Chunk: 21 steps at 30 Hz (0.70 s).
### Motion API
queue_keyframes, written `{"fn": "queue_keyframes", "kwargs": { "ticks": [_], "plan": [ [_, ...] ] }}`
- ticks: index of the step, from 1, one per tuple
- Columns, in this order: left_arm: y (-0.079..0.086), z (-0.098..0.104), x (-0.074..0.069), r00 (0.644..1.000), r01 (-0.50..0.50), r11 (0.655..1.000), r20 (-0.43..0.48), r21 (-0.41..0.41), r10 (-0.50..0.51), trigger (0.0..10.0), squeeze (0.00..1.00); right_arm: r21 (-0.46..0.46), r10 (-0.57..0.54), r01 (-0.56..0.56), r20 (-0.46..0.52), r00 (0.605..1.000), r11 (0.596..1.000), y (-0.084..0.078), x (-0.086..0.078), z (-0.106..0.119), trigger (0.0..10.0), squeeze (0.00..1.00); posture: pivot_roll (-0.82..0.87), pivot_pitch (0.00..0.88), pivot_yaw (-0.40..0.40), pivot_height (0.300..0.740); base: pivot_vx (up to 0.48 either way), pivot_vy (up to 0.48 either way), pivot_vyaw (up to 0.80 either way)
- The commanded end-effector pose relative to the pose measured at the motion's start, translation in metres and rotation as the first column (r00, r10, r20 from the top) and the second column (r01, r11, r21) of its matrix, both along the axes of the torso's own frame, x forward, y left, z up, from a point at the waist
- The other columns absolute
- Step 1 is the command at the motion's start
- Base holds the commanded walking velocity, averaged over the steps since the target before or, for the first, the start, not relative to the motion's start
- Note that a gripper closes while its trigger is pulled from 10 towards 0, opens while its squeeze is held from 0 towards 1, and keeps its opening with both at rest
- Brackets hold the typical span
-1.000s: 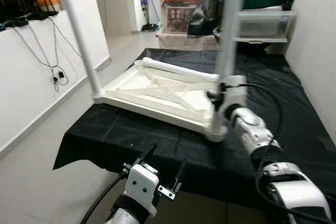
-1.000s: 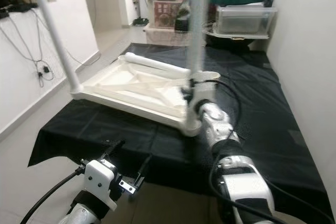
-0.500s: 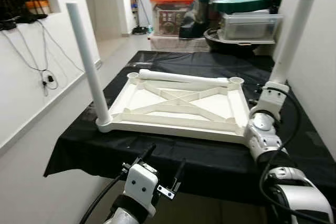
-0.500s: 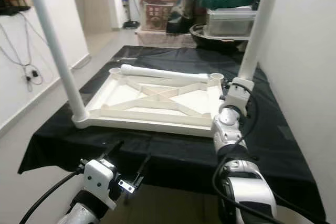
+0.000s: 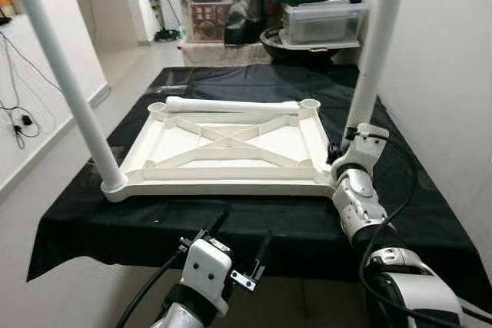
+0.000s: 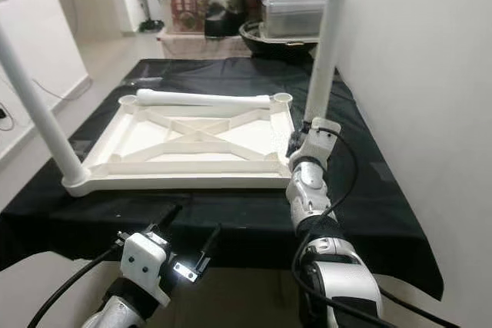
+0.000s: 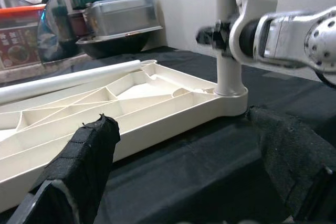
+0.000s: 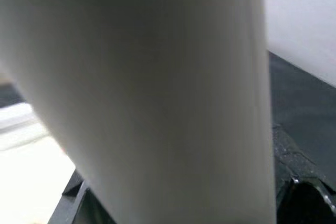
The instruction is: Building children table
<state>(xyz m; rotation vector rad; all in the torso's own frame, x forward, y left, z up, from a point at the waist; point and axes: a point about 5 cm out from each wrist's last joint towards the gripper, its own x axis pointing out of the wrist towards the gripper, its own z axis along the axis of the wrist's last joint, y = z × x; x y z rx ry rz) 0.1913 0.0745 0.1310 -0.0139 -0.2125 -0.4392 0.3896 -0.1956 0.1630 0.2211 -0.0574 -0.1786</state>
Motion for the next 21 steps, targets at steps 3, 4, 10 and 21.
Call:
{"fn": "queue_keyframes", "kwargs": {
  "ticks": [3, 4, 10, 21],
  "plan": [
    [0.001, -0.002, 0.001, 1.0, -0.002, 1.0, -0.016, 0.004, 0.002, 10.0, 0.0, 0.038, 0.336, -0.34, 0.085, 0.938, 0.94, 0.008, 0.006, 0.018, 10.0, 0.0, 0.03, 0.0, 0.015, 0.74, 0.0, 0.0, 0.0],
    [0.001, -0.002, 0.001, 1.0, -0.002, 1.0, -0.016, 0.004, 0.002, 10.0, 0.0, 0.038, 0.336, -0.34, 0.085, 0.938, 0.94, 0.008, 0.006, 0.018, 10.0, 0.0, 0.03, 0.0, 0.015, 0.74, 0.0, 0.0, 0.0],
    [0.001, -0.002, 0.001, 1.0, 0.0, 1.0, -0.017, 0.005, 0.0, 10.0, 0.0, 0.021, 0.793, -0.796, 0.069, 0.605, 0.605, 0.037, -0.013, 0.009, 10.0, 0.0, 0.03, 0.0, 0.018, 0.74, 0.0, 0.0, 0.0],
    [0.002, -0.002, 0.0, 1.0, -0.001, 1.0, -0.016, 0.008, 0.002, 10.0, 0.0, -0.03, 0.972, -0.971, 0.021, 0.235, 0.235, 0.069, -0.036, -0.003, 10.0, 0.0, 0.04, 0.0, 0.019, 0.74, 0.0, 0.0, 0.0]
  ]
}}
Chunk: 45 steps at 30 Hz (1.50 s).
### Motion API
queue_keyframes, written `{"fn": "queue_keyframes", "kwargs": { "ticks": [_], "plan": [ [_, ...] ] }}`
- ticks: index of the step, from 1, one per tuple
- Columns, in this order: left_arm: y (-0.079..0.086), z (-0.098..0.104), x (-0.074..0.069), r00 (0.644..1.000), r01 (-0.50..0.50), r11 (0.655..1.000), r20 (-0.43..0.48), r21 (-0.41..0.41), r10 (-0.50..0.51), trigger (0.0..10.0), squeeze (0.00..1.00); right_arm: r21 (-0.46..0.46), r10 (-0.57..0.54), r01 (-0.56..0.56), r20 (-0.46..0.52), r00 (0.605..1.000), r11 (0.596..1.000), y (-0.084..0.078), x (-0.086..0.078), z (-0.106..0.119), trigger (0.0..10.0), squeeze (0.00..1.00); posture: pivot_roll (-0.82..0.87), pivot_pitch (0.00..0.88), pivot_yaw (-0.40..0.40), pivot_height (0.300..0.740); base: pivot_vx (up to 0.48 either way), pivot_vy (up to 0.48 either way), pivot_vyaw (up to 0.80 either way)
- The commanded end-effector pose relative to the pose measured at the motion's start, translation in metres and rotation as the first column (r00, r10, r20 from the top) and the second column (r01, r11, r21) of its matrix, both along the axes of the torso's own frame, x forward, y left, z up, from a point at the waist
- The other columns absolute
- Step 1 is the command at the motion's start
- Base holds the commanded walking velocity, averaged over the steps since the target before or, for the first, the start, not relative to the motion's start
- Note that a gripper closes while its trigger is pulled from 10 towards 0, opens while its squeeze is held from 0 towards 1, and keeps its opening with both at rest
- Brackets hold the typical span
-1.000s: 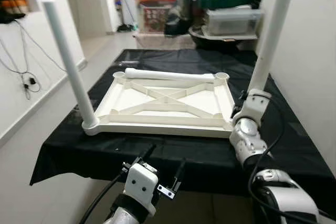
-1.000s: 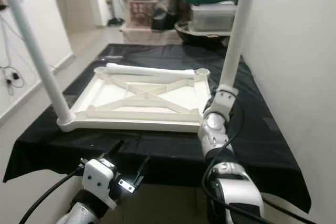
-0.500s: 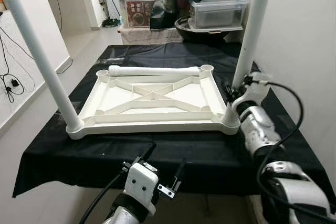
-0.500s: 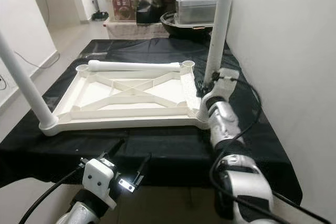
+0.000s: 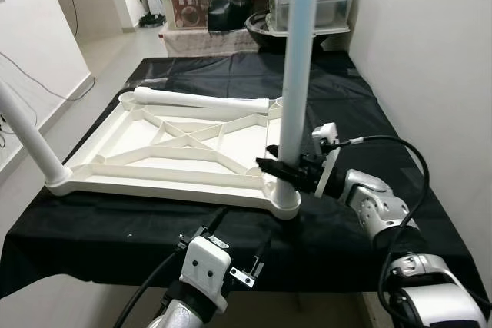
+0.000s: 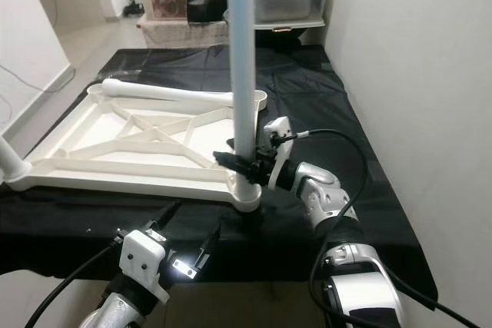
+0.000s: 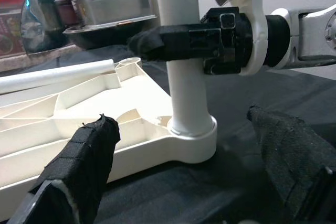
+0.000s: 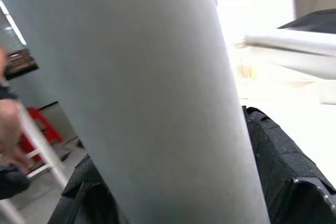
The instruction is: Building children table
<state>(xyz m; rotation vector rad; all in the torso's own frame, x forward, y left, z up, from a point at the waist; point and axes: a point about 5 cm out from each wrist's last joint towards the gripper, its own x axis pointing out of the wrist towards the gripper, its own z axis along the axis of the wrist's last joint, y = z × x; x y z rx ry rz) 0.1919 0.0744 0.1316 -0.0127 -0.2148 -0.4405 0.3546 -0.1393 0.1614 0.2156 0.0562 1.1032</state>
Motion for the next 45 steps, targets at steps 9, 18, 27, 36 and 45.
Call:
{"fn": "queue_keyframes", "kwargs": {
  "ticks": [9, 18, 27, 36, 45],
  "plan": [
    [0.002, -0.003, 0.0, 1.0, -0.005, 1.0, -0.018, 0.007, 0.005, 10.0, 0.0, -0.039, -0.184, 0.184, 0.004, 0.983, 0.982, 0.006, 0.014, -0.001, 0.0, 0.0, 0.04, 0.0, 0.015, 0.74, 0.0, 0.0, 0.0],
    [0.001, -0.004, 0.0, 1.0, -0.001, 1.0, -0.02, 0.006, 0.001, 10.0, 0.0, -0.252, -0.858, 0.837, 0.045, 0.511, 0.485, -0.058, 0.036, -0.012, 0.0, 0.0, 0.03, 0.0, 0.015, 0.74, 0.0, 0.0, 0.0],
    [0.001, -0.004, 0.0, 1.0, 0.0, 1.0, -0.021, 0.006, 0.0, 10.0, 0.0, -0.311, -0.955, 0.92, 0.098, 0.28, 0.238, -0.081, 0.031, -0.02, 0.0, 0.0, 0.03, 0.0, 0.015, 0.74, 0.0, 0.0, 0.0],
    [0.0, -0.005, -0.001, 1.0, 0.004, 1.0, -0.026, 0.006, -0.003, 10.0, 0.0, -0.371, -0.964, 0.891, 0.144, -0.225, -0.263, -0.114, 0.014, -0.03, 0.0, 0.0, 0.03, 0.0, 0.014, 0.74, 0.0, 0.0, 0.0],
    [0.0, -0.005, -0.001, 1.0, 0.001, 1.0, -0.028, 0.005, -0.001, 10.0, 0.0, -0.304, -0.971, 0.926, 0.151, -0.185, -0.224, -0.105, 0.022, -0.017, 10.0, 1.0, 0.03, 0.0, 0.014, 0.74, 0.0, 0.0, 0.0]
  ]
}}
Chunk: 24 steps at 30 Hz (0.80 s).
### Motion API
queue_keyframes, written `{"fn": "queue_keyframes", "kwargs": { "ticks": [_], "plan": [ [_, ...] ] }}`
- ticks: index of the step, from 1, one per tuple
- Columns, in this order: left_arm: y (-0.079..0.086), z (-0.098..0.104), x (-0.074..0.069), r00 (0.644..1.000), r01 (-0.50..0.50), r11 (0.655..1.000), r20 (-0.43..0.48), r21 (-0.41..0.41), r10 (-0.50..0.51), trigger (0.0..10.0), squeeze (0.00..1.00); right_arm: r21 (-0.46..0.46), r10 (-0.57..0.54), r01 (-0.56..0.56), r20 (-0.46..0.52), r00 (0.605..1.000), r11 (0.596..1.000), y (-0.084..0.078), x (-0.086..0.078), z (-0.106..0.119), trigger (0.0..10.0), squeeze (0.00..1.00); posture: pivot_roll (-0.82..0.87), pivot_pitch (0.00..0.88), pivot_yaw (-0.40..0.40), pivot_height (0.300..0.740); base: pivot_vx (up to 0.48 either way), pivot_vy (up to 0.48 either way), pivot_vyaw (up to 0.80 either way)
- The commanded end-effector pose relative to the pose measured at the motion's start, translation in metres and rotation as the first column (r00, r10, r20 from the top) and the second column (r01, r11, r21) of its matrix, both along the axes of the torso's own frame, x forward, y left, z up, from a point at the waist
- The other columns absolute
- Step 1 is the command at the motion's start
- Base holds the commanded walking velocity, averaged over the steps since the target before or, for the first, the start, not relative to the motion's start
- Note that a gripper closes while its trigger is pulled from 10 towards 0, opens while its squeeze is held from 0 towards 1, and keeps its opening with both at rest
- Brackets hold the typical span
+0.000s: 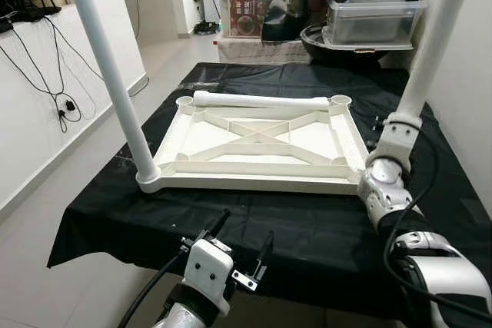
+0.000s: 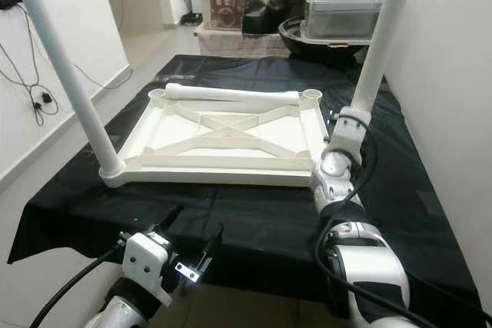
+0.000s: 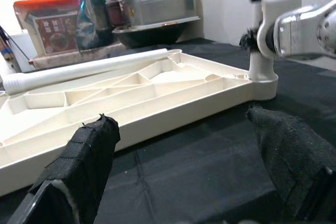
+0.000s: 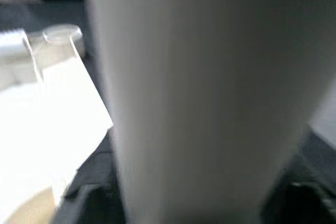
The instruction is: Building children table
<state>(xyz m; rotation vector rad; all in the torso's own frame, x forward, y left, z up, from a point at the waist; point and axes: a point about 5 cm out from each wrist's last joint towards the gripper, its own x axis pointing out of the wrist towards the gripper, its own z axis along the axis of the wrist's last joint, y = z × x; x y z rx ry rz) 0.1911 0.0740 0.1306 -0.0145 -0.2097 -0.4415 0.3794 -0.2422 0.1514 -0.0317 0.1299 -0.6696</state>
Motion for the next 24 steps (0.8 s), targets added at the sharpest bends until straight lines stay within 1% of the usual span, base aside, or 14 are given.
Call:
{"fn": "queue_keyframes", "kwargs": {
  "ticks": [1, 2, 3, 4, 6, 7, 11, 15, 16, 17, 18, 22, 24],
  "plan": [
    [0.001, -0.004, 0.0, 1.0, 0.0, 1.0, -0.023, 0.005, 0.0, 10.0, 0.0, 0.016, -0.003, 0.003, -0.008, 1.0, 1.0, 0.003, -0.001, -0.005, 10.0, 1.0, 0.03, 0.0, 0.014, 0.74, 0.0, 0.0, 0.0],
    [0.001, -0.004, 0.0, 1.0, 0.0, 1.0, -0.023, 0.005, 0.0, 10.0, 0.0, 0.016, -0.003, 0.003, -0.008, 1.0, 1.0, 0.003, -0.001, -0.005, 10.0, 1.0, 0.03, 0.0, 0.014, 0.74, 0.0, 0.0, 0.0],
    [0.001, -0.004, 0.001, 1.0, 0.0, 1.0, -0.023, 0.004, 0.0, 10.0, 0.0, 0.018, 0.047, -0.048, 0.043, 0.998, 0.999, 0.016, -0.001, -0.006, 10.0, 0.0, 0.03, 0.0, 0.013, 0.74, 0.0, 0.0, 0.0],
    [0.001, -0.003, 0.001, 1.0, 0.0, 1.0, -0.023, 0.004, 0.001, 10.0, 0.0, 0.023, 0.057, -0.059, 0.055, 0.997, 0.998, 0.019, -0.002, -0.008, 10.0, 0.0, 0.03, 0.0, 0.013, 0.74, 0.0, 0.0, 0.0],
    [0.001, -0.003, 0.001, 1.0, 0.0, 1.0, -0.023, 0.004, 0.001, 10.0, 0.0, 0.023, 0.057, -0.059, 0.055, 0.997, 0.998, 0.019, -0.002, -0.008, 10.0, 0.0, 0.03, 0.0, 0.013, 0.74, 0.0, 0.0, 0.0],
    [0.001, -0.003, 0.001, 1.0, 0.0, 1.0, -0.023, 0.004, 0.0, 10.0, 0.0, 0.009, 0.07, -0.07, 0.06, 0.996, 0.997, 0.021, -0.003, -0.009, 10.0, 0.0, 0.03, 0.0, 0.013, 0.74, 0.0, 0.0, 0.0],
    [0.001, -0.004, 0.001, 1.0, 0.0, 1.0, -0.024, 0.003, 0.0, 10.0, 0.0, 0.002, 0.098, -0.098, 0.061, 0.993, 0.995, 0.025, -0.01, -0.017, 10.0, 0.0, 0.02, 0.0, 0.013, 0.74, 0.0, 0.0, 0.0],
    [0.002, -0.004, 0.002, 1.0, 0.001, 1.0, -0.026, 0.004, 0.0, 10.0, 0.0, 0.003, 0.184, -0.184, 0.049, 0.982, 0.983, 0.031, -0.032, -0.033, 10.0, 0.0, 0.02, 0.0, 0.014, 0.74, 0.0, 0.0, 0.0],
    [0.002, -0.004, 0.002, 1.0, 0.001, 1.0, -0.026, 0.004, 0.0, 10.0, 0.0, 0.003, 0.184, -0.184, 0.049, 0.982, 0.983, 0.031, -0.032, -0.033, 10.0, 0.0, 0.02, 0.0, 0.014, 0.74, 0.0, 0.0, 0.0],
    [0.002, -0.004, 0.002, 1.0, 0.001, 1.0, -0.026, 0.004, 0.0, 10.0, 0.0, 0.007, 0.192, -0.193, 0.049, 0.98, 0.981, 0.031, -0.036, -0.034, 10.0, 0.0, 0.02, 0.0, 0.014, 0.74, 0.0, 0.0, 0.0],
    [0.002, -0.004, 0.002, 1.0, 0.001, 1.0, -0.026, 0.004, -0.001, 10.0, 0.0, 0.013, 0.199, -0.2, 0.054, 0.978, 0.98, 0.031, -0.044, -0.035, 10.0, 0.0, 0.02, 0.0, 0.014, 0.74, 0.0, 0.0, 0.0],
    [0.002, -0.004, 0.002, 1.0, 0.001, 1.0, -0.026, 0.005, -0.001, 10.0, 0.0, 0.022, 0.213, -0.215, 0.065, 0.975, 0.976, 0.032, -0.049, -0.035, 10.0, 0.0, 0.01, 0.0, 0.014, 0.74, 0.0, 0.0, 0.0],
    [0.002, -0.004, 0.002, 1.0, 0.001, 1.0, -0.027, 0.005, -0.001, 10.0, 0.0, 0.036, 0.28, -0.285, 0.105, 0.954, 0.958, 0.04, -0.053, -0.031, 10.0, 0.0, 0.01, 0.0, 0.014, 0.74, 0.0, 0.0, 0.0]
  ]
}}
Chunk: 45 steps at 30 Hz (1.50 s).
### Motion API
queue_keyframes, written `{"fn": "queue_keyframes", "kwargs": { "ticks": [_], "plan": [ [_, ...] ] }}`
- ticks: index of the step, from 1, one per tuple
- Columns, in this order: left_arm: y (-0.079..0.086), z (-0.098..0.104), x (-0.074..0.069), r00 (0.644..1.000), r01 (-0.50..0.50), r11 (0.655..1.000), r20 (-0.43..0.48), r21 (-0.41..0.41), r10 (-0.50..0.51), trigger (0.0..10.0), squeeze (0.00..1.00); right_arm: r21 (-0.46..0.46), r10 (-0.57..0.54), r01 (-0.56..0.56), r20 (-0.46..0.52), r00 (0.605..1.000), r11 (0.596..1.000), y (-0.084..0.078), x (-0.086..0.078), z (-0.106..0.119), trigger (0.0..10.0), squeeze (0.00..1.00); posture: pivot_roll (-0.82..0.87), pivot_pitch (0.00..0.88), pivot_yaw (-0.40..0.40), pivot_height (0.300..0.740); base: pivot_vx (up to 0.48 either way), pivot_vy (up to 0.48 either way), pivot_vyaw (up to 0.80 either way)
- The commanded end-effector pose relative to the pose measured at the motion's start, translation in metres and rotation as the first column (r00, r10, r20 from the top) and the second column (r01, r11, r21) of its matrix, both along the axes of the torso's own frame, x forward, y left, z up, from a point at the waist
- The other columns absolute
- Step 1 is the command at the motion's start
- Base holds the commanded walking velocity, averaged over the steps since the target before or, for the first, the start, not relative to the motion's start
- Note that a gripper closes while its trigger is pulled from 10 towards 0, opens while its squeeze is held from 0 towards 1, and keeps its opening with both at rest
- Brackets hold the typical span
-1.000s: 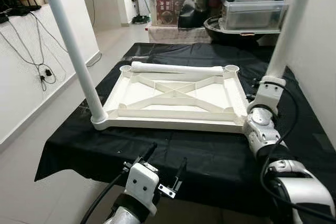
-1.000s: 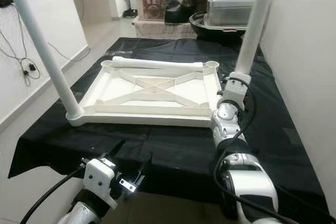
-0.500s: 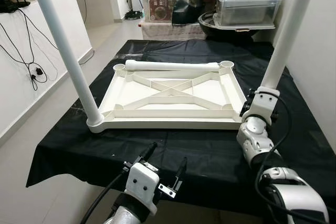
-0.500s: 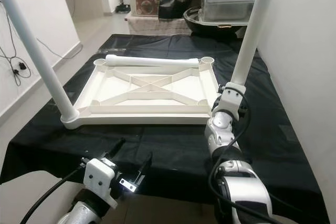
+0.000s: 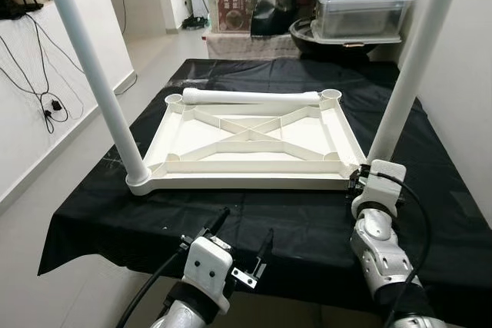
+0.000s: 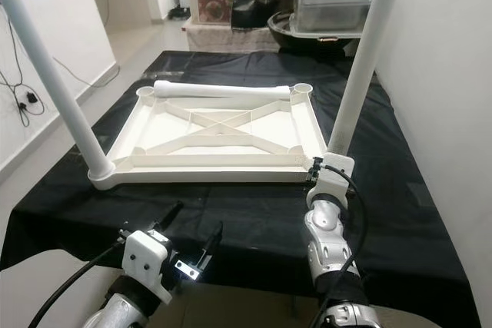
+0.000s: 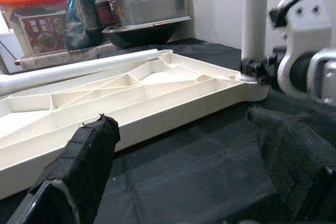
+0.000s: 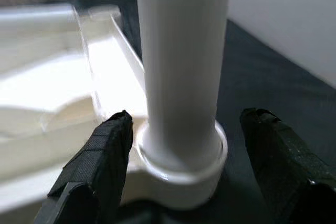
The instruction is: Building children table
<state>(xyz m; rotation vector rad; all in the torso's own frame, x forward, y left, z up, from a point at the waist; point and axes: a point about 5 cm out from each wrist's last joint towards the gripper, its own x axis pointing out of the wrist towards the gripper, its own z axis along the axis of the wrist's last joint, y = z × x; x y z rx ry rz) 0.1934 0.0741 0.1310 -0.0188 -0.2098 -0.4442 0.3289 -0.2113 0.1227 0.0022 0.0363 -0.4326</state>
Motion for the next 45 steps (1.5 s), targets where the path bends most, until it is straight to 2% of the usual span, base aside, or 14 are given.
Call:
{"fn": "queue_keyframes", "kwargs": {
  "ticks": [1, 2, 4, 5, 10, 13, 15, 17, 20, 23, 31, 34, 36, 45],
  "plan": [
    [0.002, -0.005, 0.0, 1.0, -0.002, 1.0, -0.026, 0.009, 0.002, 10.0, 0.0, 0.031, 0.052, -0.052, -0.002, 0.999, 0.998, 0.009, -0.003, -0.002, 10.0, 0.0, 0.01, 0.0, 0.014, 0.74, 0.0, 0.0, 0.0],
    [0.002, -0.005, 0.0, 1.0, -0.002, 1.0, -0.026, 0.008, 0.003, 10.0, 0.0, 0.04, 0.181, -0.183, 0.046, 0.982, 0.982, 0.023, -0.003, 0.004, 10.0, 0.0, 0.01, 0.0, 0.009, 0.74, 0.0, 0.0, 0.0],
    [0.002, -0.005, 0.0, 1.0, -0.002, 1.0, -0.026, 0.008, 0.003, 10.0, 0.0, 0.04, 0.181, -0.183, 0.046, 0.982, 0.982, 0.023, -0.003, 0.004, 10.0, 0.0, 0.01, 0.0, 0.009, 0.74, 0.0, 0.0, 0.0],
    [0.002, -0.005, 0.0, 1.0, -0.003, 1.0, -0.025, 0.008, 0.003, 10.0, 0.0, 0.042, 0.28, -0.284, 0.081, 0.957, 0.958, 0.034, -0.004, 0.009, 10.0, 0.0, 0.01, 0.0, 0.009, 0.74, 0.0, 0.0, 0.0],
    [0.001, -0.004, 0.001, 1.0, -0.005, 1.0, -0.023, 0.009, 0.005, 10.0, 0.0, 0.026, 0.689, -0.697, 0.129, 0.713, 0.717, 0.088, 0.002, 0.026, 10.0, 0.0, 0.01, 0.0, 0.002, 0.74, 0.0, 0.0, 0.0],
    [0.001, -0.004, 0.002, 1.0, -0.005, 1.0, -0.023, 0.009, 0.006, 10.0, 0.0, 0.031, 0.71, -0.718, 0.131, 0.692, 0.695, 0.092, 0.003, 0.027, 10.0, 0.0, 0.01, 0.0, 0.002, 0.74, 0.0, 0.0, 0.0],
    [0.0, -0.004, 0.001, 1.0, -0.007, 1.0, -0.022, 0.008, 0.007, 10.0, 0.0, 0.028, 0.77, -0.777, 0.119, 0.627, 0.628, 0.101, 0.007, 0.031, 10.0, 0.0, 0.02, 0.0, -0.008, 0.74, 0.0, 0.0, 0.0],
    [0.0, -0.004, 0.001, 1.0, -0.007, 1.0, -0.021, 0.007, 0.007, 10.0, 0.0, 0.024, 0.788, -0.794, 0.112, 0.605, 0.607, 0.103, 0.009, 0.033, 10.0, 0.0, 0.02, 0.0, -0.008, 0.74, 0.0, 0.0, 0.0],
    [-0.002, -0.003, 0.0, 1.0, -0.006, 1.0, -0.025, 0.002, 0.006, 10.0, 0.0, 0.0, 0.852, -0.852, -0.004, 0.523, 0.523, 0.117, 0.029, 0.036, 10.0, 0.0, 0.02, 0.0, -0.015, 0.74, 0.0, 0.0, 0.0],
    [-0.004, -0.002, -0.001, 1.0, -0.004, 1.0, -0.029, -0.005, 0.004, 10.0, 0.0, -0.029, 0.86, -0.871, -0.151, 0.488, 0.49, 0.125, 0.047, 0.038, 10.0, 0.0, 0.03, 0.0, -0.026, 0.74, 0.0, 0.0, 0.0],
    [-0.008, 0.001, -0.004, 1.0, -0.01, 1.0, -0.027, -0.015, 0.009, 10.0, 0.0, 0.027, 0.874, -0.897, -0.24, 0.423, 0.442, 0.137, 0.06, 0.048, 10.0, 0.0, 0.03, 0.015, -0.049, 0.74, 0.0, 0.0, 0.0],
    [-0.015, 0.007, -0.011, 1.0, -0.006, 1.0, -0.021, -0.024, 0.006, 10.0, 0.0, 0.043, 0.909, -0.959, -0.331, 0.252, 0.281, 0.159, 0.061, 0.061, 10.0, 0.0, 0.03, 0.062, -0.075, 0.74, 0.0, 0.0, 0.0],
    [-0.017, 0.008, -0.012, 1.0, -0.006, 1.0, -0.021, -0.025, 0.005, 10.0, 0.0, 0.037, 0.912, -0.968, -0.347, 0.22, 0.247, 0.163, 0.061, 0.064, 10.0, 0.0, 0.03, 0.062, -0.075, 0.74, 0.0, 0.0, 0.0],
    [-0.027, 0.018, -0.019, 1.0, -0.014, 0.998, -0.021, -0.055, 0.013, 10.0, 0.0, -0.03, 0.885, -0.989, -0.442, 0.146, 0.148, 0.186, 0.061, 0.077, 10.0, 0.0, 0.02, 0.125, -0.107, 0.74, 0.0, 0.0, 0.0]
  ]
}}
